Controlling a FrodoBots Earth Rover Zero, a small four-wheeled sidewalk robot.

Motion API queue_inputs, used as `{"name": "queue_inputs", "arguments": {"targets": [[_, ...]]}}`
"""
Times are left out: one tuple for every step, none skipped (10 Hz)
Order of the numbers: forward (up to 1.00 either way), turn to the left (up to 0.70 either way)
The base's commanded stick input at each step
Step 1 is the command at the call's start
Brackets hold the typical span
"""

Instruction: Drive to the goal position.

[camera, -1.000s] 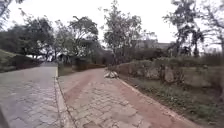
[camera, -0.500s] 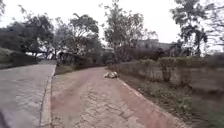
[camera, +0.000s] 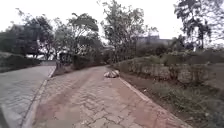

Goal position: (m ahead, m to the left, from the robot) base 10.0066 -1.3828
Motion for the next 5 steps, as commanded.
{"name": "queue_inputs", "arguments": {"targets": [[0.70, 0.02], [0.70, 0.02], [0.70, 0.02], [0.70, 0.01], [0.70, 0.02]]}}
